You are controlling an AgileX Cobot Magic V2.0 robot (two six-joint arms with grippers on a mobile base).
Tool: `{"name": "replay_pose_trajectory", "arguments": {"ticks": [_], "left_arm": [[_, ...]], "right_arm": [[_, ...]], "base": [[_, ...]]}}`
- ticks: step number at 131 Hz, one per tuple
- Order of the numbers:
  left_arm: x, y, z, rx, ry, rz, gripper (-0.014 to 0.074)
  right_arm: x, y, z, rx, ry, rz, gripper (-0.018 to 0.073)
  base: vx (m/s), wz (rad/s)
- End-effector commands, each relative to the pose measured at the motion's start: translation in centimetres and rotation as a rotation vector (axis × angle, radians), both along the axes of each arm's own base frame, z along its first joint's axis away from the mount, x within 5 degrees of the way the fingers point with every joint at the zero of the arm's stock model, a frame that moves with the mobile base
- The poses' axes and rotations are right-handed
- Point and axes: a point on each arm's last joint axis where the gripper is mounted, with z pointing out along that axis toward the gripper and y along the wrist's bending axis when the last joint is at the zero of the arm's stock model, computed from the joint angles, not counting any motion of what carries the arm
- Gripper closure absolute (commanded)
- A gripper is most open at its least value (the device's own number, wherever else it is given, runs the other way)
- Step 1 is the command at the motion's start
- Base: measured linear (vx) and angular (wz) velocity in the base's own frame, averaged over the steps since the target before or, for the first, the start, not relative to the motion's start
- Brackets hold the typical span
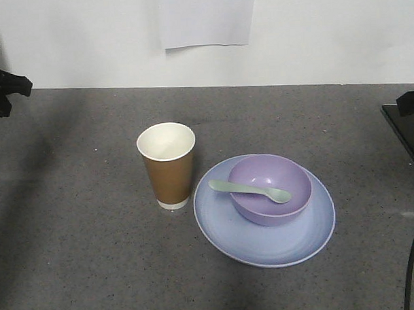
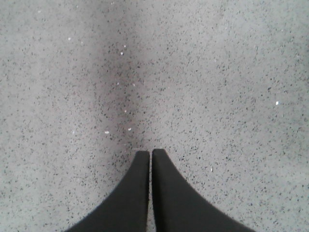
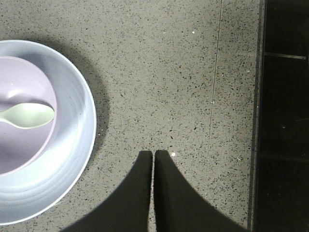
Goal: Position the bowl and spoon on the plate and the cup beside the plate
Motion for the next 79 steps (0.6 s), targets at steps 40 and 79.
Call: {"name": "replay_pose_trajectory", "arguments": {"ticks": [40,79], "left_arm": [[-1.02,-0.13,2.66,-0.013,-0.102,0.007,0.0605],[-0.9,-0.14,2.5,-0.01,-0.098,0.006,0.0605]], "right_arm": [[-0.51,-0.1,1.75,-0.007,-0.092,-0.003,0.0561],[-0.51,-0.1,1.75,-0.007,-0.092,-0.003,0.0561]], "base": [[0.0,0.0],[0.0,0.0]]}}
